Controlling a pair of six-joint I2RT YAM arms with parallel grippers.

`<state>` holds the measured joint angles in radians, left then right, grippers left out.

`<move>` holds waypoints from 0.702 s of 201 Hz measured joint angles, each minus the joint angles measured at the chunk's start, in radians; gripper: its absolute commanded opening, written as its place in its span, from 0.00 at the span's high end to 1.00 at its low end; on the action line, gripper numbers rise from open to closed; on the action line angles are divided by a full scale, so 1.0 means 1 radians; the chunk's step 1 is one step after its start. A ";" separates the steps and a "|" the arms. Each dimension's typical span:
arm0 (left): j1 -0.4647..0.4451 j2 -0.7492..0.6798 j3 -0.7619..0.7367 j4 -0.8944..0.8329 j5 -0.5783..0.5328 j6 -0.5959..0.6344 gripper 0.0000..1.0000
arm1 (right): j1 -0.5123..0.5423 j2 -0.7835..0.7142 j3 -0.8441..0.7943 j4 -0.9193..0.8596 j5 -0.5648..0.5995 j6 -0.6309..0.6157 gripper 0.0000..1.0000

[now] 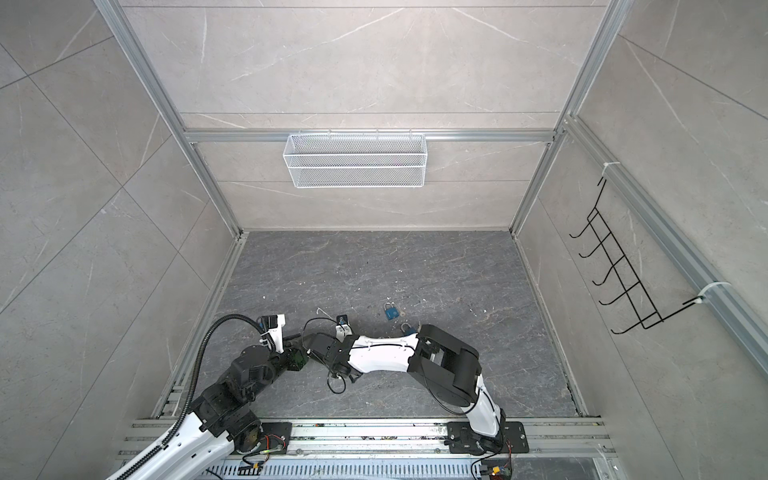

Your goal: Lock with the key

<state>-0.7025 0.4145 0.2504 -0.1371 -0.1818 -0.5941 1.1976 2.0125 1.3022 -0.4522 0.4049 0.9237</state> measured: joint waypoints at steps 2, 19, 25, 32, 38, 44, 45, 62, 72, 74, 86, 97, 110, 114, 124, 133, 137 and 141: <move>0.000 0.000 0.000 0.003 0.002 0.000 0.47 | 0.000 -0.004 -0.006 0.004 0.000 0.000 0.45; -0.001 0.013 0.000 0.016 0.011 -0.001 0.47 | 0.002 -0.034 -0.052 0.036 -0.011 -0.021 0.46; -0.001 0.020 0.000 0.018 0.014 -0.001 0.47 | 0.000 -0.039 -0.061 0.045 -0.016 -0.029 0.46; -0.001 0.028 0.000 0.022 0.020 -0.001 0.47 | -0.003 -0.045 -0.071 0.055 -0.027 -0.042 0.46; -0.001 0.036 0.000 0.026 0.026 -0.001 0.47 | -0.006 -0.050 -0.076 0.062 -0.033 -0.051 0.46; -0.001 0.043 0.000 0.030 0.028 -0.001 0.47 | -0.010 -0.055 -0.082 0.069 -0.043 -0.061 0.47; -0.001 0.044 0.000 0.031 0.028 -0.001 0.47 | -0.011 -0.056 -0.084 0.071 -0.047 -0.065 0.47; -0.001 0.063 0.000 0.039 0.035 -0.001 0.47 | -0.026 -0.072 -0.107 0.100 -0.078 -0.099 0.47; -0.001 0.071 0.000 0.043 0.036 -0.001 0.47 | -0.035 -0.081 -0.121 0.121 -0.097 -0.120 0.47; -0.001 0.073 0.000 0.044 0.036 -0.001 0.47 | -0.037 -0.082 -0.122 0.123 -0.100 -0.126 0.47; -0.001 0.080 0.000 0.049 0.037 -0.001 0.47 | -0.048 -0.085 -0.127 0.140 -0.118 -0.151 0.49; -0.001 0.083 0.000 0.054 0.037 -0.001 0.47 | -0.055 -0.085 -0.128 0.154 -0.132 -0.169 0.51; -0.001 0.082 0.000 0.057 0.037 -0.001 0.47 | -0.064 -0.085 -0.131 0.172 -0.148 -0.192 0.52; -0.001 0.083 0.000 0.058 0.037 -0.001 0.47 | -0.066 -0.085 -0.132 0.175 -0.153 -0.198 0.53; -0.001 0.083 0.000 0.058 0.037 -0.001 0.47 | -0.069 -0.085 -0.132 0.183 -0.163 -0.209 0.54; -0.001 0.083 0.000 0.059 0.037 0.000 0.47 | -0.070 -0.084 -0.132 0.185 -0.168 -0.216 0.54; -0.001 0.083 0.000 0.059 0.037 0.000 0.47 | -0.070 -0.084 -0.132 0.186 -0.170 -0.219 0.55; -0.001 0.083 0.000 0.059 0.037 0.000 0.47 | -0.070 -0.084 -0.132 0.185 -0.171 -0.221 0.55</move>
<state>-0.7036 0.4973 0.2504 -0.0780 -0.1452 -0.5945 1.1278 1.9282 1.1706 -0.2668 0.2340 0.7029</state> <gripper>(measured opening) 0.532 0.459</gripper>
